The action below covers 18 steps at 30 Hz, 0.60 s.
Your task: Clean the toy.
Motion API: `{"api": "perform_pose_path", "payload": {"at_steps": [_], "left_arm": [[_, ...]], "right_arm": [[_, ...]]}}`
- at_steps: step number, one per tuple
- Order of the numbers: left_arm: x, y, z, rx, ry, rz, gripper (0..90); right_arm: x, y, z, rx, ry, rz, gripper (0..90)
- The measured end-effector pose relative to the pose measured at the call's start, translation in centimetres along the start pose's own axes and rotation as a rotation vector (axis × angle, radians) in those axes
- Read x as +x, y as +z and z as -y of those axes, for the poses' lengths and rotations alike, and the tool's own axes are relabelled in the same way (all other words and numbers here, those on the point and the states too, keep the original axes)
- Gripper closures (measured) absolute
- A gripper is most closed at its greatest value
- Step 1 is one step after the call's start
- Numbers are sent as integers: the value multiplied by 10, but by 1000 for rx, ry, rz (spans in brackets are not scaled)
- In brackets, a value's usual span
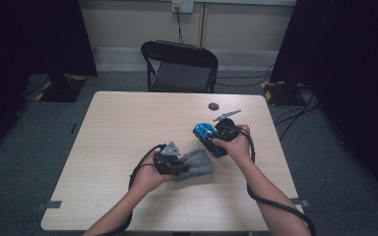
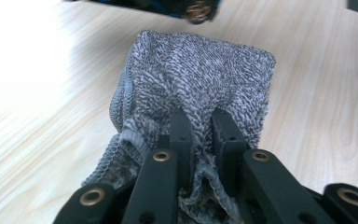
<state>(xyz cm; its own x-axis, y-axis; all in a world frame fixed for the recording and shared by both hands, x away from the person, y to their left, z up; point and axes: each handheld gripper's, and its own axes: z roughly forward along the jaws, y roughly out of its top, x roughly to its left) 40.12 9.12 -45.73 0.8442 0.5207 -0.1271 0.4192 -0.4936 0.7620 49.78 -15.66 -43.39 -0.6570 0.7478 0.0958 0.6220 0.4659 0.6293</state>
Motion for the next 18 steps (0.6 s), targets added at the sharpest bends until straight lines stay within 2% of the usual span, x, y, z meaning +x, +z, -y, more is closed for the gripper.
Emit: {"api": "perform_pose_path", "payload": {"at_steps": [7, 10, 18], "left_arm": [[17, -17, 9, -13, -41, -50, 806], [24, -23, 14, -11, -45, -73, 805], [43, -36, 28, -42, -102, -140, 806]], "right_arm": [[-7, -3, 9, 14, 0, 11, 282], [-10, -4, 14, 17, -2, 13, 282], [-14, -3, 26, 39, -2, 16, 282]]}}
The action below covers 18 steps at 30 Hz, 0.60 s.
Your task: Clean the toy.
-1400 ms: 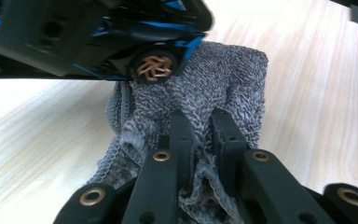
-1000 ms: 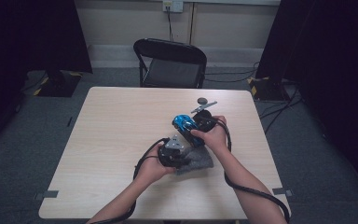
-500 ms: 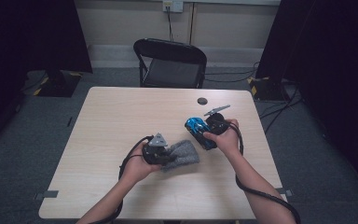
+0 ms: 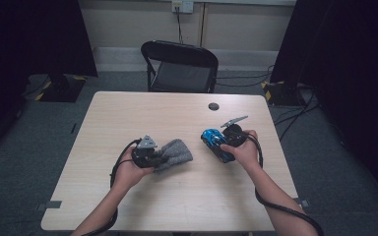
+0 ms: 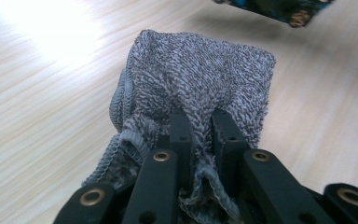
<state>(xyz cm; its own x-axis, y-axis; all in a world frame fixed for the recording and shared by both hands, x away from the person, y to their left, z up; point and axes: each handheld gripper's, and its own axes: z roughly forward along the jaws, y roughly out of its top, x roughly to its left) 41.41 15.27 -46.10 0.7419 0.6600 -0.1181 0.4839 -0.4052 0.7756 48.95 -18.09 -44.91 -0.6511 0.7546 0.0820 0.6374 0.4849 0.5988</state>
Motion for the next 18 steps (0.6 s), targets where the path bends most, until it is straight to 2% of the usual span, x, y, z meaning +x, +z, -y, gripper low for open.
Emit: {"api": "perform_pose_path", "payload": {"at_steps": [3, 13, 18], "left_arm": [[4, -2, 2, -4, -6, -14, 805], [30, -6, 12, -23, -57, -108, 802], [35, -7, 16, -29, -75, -121, 802]], "right_arm": [[-2, 0, 2, 2, 1, 0, 282], [-6, 0, 13, 14, 2, 9, 281], [-6, 2, 17, 19, 2, 5, 281]]}}
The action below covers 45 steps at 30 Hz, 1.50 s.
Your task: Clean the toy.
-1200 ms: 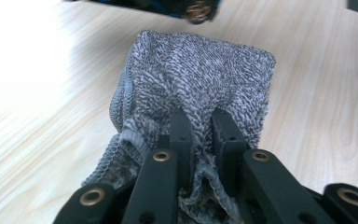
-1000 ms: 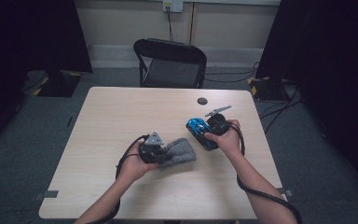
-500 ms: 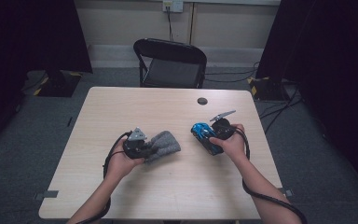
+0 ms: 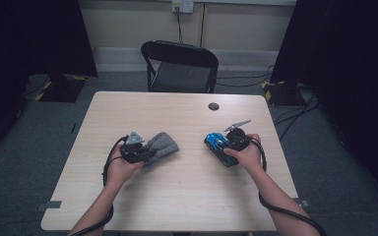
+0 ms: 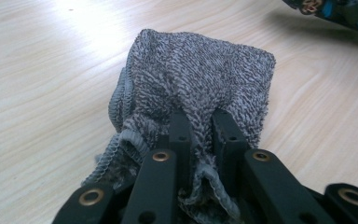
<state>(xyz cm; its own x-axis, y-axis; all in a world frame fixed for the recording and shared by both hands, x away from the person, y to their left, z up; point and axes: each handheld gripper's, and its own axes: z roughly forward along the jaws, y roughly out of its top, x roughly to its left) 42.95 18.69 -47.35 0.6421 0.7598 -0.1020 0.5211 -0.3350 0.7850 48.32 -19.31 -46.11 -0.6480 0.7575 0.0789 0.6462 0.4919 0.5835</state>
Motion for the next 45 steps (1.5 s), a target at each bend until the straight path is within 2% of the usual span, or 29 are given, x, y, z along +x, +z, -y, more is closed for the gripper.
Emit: {"api": "perform_pose_path", "payload": {"at_steps": [5, 15, 22, 29, 36, 45], "left_arm": [[6, 0, -2, -3, 2, -20, 799], [10, 7, -5, 6, 3, -15, 797], [13, 13, 0, 11, -11, -24, 792], [15, 17, 4, 14, -23, -22, 785], [16, 19, 2, 35, -14, -17, 782], [15, 21, 2, 36, -22, -12, 769]], "right_arm": [[-2, 3, 5, -2, 4, 2, 281], [-4, 9, 10, -2, 6, 8, 280], [-2, 16, 11, 21, -34, 19, 279], [-3, 16, 11, 19, -34, 13, 279], [-3, 17, 11, 18, -42, 14, 278], [-3, 17, 12, 12, -52, 13, 274]]}}
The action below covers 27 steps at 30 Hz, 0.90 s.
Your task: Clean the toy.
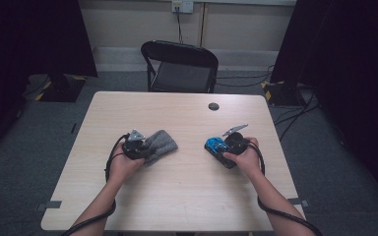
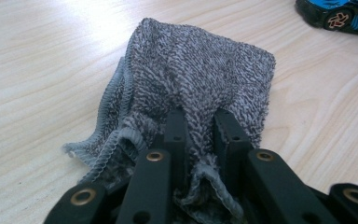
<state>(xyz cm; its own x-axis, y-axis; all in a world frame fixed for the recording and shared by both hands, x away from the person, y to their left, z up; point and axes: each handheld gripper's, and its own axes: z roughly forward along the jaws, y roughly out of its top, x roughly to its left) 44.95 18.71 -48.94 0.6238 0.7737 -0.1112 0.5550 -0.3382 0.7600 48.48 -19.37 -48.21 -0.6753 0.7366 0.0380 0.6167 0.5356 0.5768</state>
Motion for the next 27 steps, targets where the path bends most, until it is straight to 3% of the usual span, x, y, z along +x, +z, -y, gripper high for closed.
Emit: {"api": "perform_pose_path", "payload": {"at_steps": [10, 14, 20, 27], "left_arm": [[-1, 3, -2, 28, -3, 29, 693], [-3, 3, -4, 25, 9, 38, 596], [-6, 4, -7, 20, 14, 37, 381], [-8, 1, -13, 24, -10, 29, 263]], "right_arm": [[0, 0, 2, -10, -12, 6, 244], [0, -1, 1, -8, -17, 15, 221], [0, -4, 0, -11, -14, 11, 211], [-4, -16, -5, -61, 11, 4, 205]]}}
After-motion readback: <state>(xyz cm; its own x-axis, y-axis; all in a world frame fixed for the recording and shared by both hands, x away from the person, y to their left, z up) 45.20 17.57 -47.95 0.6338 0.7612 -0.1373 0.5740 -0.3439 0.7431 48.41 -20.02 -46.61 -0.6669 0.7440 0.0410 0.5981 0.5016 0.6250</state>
